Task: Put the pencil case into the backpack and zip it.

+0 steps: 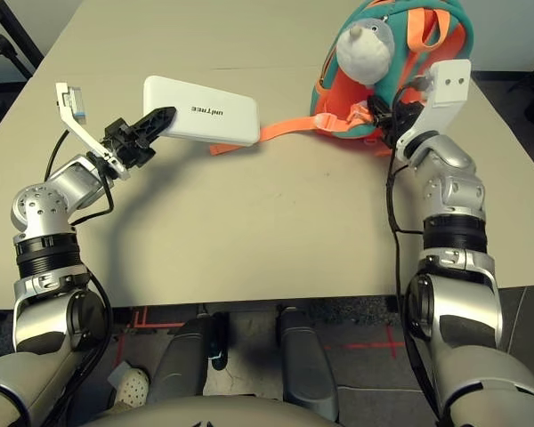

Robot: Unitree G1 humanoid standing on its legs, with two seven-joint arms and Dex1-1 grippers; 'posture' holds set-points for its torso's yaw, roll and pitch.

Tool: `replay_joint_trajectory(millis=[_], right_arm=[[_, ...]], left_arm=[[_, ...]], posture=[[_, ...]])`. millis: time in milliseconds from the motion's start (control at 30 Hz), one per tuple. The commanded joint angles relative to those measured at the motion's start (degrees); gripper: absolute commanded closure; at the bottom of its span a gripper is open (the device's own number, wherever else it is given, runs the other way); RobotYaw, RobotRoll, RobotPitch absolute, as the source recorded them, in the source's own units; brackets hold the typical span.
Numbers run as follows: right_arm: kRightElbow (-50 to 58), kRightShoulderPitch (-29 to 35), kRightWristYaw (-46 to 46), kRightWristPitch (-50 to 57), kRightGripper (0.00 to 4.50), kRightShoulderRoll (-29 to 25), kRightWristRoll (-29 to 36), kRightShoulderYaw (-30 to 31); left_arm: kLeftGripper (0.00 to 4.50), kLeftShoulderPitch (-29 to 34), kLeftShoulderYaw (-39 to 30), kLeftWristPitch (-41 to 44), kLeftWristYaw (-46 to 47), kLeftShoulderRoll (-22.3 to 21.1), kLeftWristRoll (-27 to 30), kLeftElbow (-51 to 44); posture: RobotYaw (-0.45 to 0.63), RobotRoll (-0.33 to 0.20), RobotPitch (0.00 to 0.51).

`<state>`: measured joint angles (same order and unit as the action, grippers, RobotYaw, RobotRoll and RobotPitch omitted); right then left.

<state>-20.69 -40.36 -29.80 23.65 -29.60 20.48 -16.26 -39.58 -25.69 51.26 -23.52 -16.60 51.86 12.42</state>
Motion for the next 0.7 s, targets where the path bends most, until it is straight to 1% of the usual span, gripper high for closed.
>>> replay_joint_trajectory(millis=[33,167,300,367,533,567,700], right_arm=[[10.2,1.3,-3.1,7.6,3.66,-1.0,4.6,1.2],[19.6,2.1,-3.8,16.8,3.66,-2.6,9.6,0.5],[26.7,3.4,-4.6,24.3,3.66,-4.8,14.2,-0.6],[29.1,3.7,-4.6,27.1,3.66,-5.6,16.2,-1.3],[35.4,4.6,-4.6,34.6,3.66,-7.5,23.5,-4.0],[36.2,4.7,-4.4,35.7,3.66,-7.7,24.6,-4.4],[38.3,6.0,-3.7,38.7,3.67,-8.4,28.1,-5.6]], left_arm=[[3.1,-0.8,0.4,-1.3,-0.9,0.1,0.1,0.5],[3.1,-1.2,0.6,-1.7,-1.2,0.0,-0.1,1.2],[3.1,-1.5,0.9,-2.0,-1.6,-0.2,-0.2,2.0],[3.1,-1.6,1.1,-2.2,-1.7,-0.3,-0.2,2.3],[3.1,-2.1,1.8,-2.7,-2.3,-0.1,-0.5,3.6],[3.1,-2.2,2.0,-2.8,-2.5,-0.1,-0.6,3.8],[3.1,-2.6,2.4,-3.3,-3.0,-0.1,-0.9,4.9]], posture=[[-0.1,0.0,0.157],[-0.11,0.0,0.148],[-0.11,0.0,0.144],[-0.11,0.0,0.144],[-0.11,0.0,0.144],[-0.14,0.0,0.14],[-0.14,0.0,0.141]])
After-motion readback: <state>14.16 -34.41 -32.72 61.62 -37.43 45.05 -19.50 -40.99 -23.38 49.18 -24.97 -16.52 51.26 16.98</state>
